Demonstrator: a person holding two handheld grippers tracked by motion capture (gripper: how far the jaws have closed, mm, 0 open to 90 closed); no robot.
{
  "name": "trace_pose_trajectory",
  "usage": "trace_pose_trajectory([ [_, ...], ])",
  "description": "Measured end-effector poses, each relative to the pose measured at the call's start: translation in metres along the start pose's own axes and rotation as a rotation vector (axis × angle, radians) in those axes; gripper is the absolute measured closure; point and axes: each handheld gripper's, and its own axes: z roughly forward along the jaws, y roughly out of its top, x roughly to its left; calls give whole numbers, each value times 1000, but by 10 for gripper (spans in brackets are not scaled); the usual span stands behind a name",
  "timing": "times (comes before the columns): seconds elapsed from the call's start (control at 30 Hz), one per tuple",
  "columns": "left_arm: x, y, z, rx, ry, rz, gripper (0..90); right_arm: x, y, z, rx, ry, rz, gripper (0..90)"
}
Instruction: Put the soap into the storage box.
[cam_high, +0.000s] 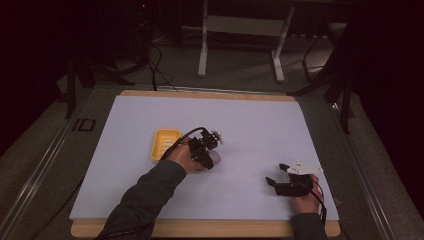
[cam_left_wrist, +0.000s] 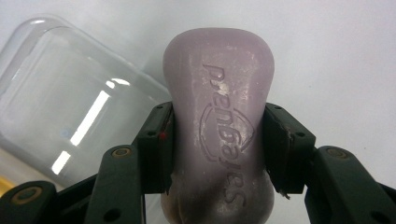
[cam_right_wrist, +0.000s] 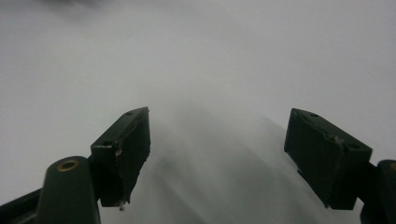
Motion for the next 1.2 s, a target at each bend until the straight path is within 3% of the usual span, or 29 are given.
trace_pose_trajectory([
  [1.2, 30, -23, -20, -37, 29, -84, 495, 0, 0, 0, -2, -1, 0, 222],
])
